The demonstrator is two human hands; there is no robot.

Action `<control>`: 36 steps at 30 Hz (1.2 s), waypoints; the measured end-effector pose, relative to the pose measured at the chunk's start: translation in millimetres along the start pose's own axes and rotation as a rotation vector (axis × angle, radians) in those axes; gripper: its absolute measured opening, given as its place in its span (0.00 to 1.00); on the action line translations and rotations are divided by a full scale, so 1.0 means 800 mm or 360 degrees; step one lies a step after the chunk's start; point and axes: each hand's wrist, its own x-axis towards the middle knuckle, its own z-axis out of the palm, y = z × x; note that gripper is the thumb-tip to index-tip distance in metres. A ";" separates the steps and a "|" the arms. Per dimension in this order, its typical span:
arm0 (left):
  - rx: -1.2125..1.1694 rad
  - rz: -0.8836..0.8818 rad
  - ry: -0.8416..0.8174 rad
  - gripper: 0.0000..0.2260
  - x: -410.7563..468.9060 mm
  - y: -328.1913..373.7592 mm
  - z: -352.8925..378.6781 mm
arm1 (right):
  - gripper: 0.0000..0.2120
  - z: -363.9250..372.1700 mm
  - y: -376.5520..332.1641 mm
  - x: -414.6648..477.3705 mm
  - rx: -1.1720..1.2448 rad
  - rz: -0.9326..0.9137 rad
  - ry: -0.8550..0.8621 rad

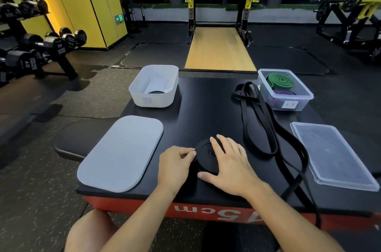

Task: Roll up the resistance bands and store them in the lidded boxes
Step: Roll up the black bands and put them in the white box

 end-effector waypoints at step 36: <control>-0.0557 -0.0337 -0.0166 0.12 0.003 0.039 0.043 | 0.53 0.008 0.011 -0.019 0.0203 0.0306 0.0613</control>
